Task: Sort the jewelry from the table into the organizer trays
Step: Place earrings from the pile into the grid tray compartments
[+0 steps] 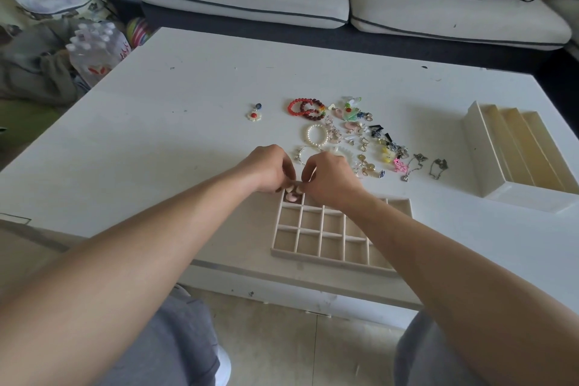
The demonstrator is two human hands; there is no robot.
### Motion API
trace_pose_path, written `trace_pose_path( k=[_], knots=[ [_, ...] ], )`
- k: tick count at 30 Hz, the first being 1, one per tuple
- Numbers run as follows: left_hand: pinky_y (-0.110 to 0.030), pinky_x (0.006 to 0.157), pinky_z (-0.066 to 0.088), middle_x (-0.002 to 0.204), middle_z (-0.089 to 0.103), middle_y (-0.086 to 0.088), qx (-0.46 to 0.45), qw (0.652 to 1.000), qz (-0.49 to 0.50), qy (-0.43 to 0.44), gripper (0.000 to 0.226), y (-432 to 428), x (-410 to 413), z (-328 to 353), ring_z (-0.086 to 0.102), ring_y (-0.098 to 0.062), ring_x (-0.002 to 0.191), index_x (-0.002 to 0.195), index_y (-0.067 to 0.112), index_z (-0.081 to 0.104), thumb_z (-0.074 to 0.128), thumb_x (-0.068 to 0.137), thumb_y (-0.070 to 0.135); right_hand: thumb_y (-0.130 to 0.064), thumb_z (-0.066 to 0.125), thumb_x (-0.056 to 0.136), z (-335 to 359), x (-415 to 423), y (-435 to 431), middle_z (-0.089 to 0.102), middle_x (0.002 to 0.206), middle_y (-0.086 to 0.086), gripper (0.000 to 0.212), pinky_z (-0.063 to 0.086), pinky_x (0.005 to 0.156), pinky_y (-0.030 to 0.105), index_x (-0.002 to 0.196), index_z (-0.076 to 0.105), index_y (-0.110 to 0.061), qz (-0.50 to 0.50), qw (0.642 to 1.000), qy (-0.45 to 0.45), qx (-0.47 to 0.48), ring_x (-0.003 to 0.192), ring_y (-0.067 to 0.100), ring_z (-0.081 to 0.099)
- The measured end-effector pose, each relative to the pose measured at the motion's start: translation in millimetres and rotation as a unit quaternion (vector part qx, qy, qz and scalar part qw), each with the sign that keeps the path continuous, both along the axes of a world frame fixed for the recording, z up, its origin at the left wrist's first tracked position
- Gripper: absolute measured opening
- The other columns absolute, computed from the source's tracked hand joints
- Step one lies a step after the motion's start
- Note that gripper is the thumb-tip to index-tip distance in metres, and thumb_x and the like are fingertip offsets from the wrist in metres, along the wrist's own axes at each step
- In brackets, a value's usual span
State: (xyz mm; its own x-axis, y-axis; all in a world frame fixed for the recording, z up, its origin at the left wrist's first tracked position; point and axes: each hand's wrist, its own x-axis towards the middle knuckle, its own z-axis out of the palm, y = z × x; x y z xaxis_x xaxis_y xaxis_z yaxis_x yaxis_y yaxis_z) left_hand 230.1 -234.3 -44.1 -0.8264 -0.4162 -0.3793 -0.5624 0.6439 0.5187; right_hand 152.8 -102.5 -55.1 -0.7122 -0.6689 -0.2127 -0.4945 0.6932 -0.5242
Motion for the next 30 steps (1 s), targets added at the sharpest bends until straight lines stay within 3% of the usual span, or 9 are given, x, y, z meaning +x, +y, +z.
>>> trace_pose_path(
  k=[5, 8, 13, 19, 24, 27, 30],
  knots=[
    [-0.034, 0.077, 0.059, 0.086, 0.077, -0.01, 0.003, 1.0, -0.003, 0.004, 0.016, 0.7, 1.4, 2.0, 0.061, -0.016, 0.057, 0.073, 0.027, 0.069, 0.072, 0.086, 0.017, -0.022, 0.074, 0.084, 2.3, -1.8, 0.9, 0.065, 0.087, 0.0, 0.014, 0.053, 0.069, 0.03, 0.076, 0.063, -0.024, 0.001, 1.0, -0.009, -0.004, 0.084, 0.02, 0.066],
    [-0.036, 0.08, 0.059, 0.086, 0.077, -0.011, 0.002, 1.0, -0.005, 0.004, 0.016, 2.1, 2.5, 4.8, 0.06, -0.015, 0.058, 0.074, 0.025, 0.071, 0.071, 0.086, 0.015, -0.036, 0.081, 0.081, 2.7, -0.6, 1.4, 0.066, 0.087, 0.001, 0.023, 0.056, 0.071, 0.032, 0.077, 0.063, -0.021, 0.009, 1.0, -0.007, -0.007, 0.08, 0.02, 0.066],
    [-0.035, 0.081, 0.059, 0.086, 0.077, -0.011, 0.005, 1.0, -0.006, -0.001, 0.015, 3.3, 2.6, 6.2, 0.06, -0.015, 0.059, 0.074, 0.025, 0.071, 0.072, 0.086, 0.015, -0.032, 0.08, 0.084, 1.0, 0.0, -2.3, 0.065, 0.086, 0.001, 0.025, 0.051, 0.066, 0.031, 0.073, 0.058, -0.026, 0.013, 1.0, 0.02, 0.012, 0.079, 0.022, 0.066],
    [-0.033, 0.077, 0.059, 0.091, 0.077, -0.012, 0.019, 1.0, -0.004, 0.004, 0.011, 1.9, 3.6, 4.5, 0.061, -0.02, 0.06, 0.08, 0.025, 0.072, 0.073, 0.086, 0.017, -0.032, 0.081, 0.081, 7.0, -4.6, 1.6, 0.069, 0.087, 0.002, 0.02, 0.045, 0.055, 0.025, 0.077, 0.064, -0.023, 0.013, 1.0, -0.016, 0.016, 0.081, 0.019, 0.067],
    [-0.031, 0.072, 0.058, 0.084, 0.077, -0.01, 0.012, 1.0, -0.002, 0.004, 0.015, 1.9, 2.2, 4.8, 0.061, -0.016, 0.058, 0.074, 0.026, 0.07, 0.075, 0.085, 0.016, -0.044, 0.092, 0.063, 7.8, 3.9, -0.5, 0.067, 0.093, 0.001, 0.046, 0.051, 0.065, 0.029, 0.089, 0.065, -0.018, 0.017, 0.999, 0.004, 0.041, 0.086, 0.02, 0.066],
    [-0.023, 0.061, 0.051, 0.075, 0.073, -0.006, 0.013, 1.0, -0.003, 0.003, 0.013, 1.6, 2.2, 5.4, 0.06, -0.012, 0.054, 0.079, 0.024, 0.072, 0.073, 0.085, 0.012, -0.046, 0.09, 0.065, 7.5, 6.3, -1.4, 0.065, 0.098, 0.003, 0.048, 0.046, 0.064, 0.029, 0.093, 0.062, -0.018, 0.025, 0.998, 0.018, 0.047, 0.087, 0.023, 0.064],
    [-0.024, 0.063, 0.053, 0.077, 0.073, -0.006, 0.018, 1.0, 0.0, 0.005, 0.016, 0.7, 2.7, 4.4, 0.061, -0.013, 0.054, 0.079, 0.026, 0.071, 0.072, 0.087, 0.012, -0.046, 0.091, 0.064, 7.9, 5.9, -0.8, 0.065, 0.097, 0.002, 0.048, 0.043, 0.061, 0.028, 0.089, 0.058, -0.02, 0.027, 0.999, 0.011, 0.045, 0.086, 0.022, 0.063]
  ],
)
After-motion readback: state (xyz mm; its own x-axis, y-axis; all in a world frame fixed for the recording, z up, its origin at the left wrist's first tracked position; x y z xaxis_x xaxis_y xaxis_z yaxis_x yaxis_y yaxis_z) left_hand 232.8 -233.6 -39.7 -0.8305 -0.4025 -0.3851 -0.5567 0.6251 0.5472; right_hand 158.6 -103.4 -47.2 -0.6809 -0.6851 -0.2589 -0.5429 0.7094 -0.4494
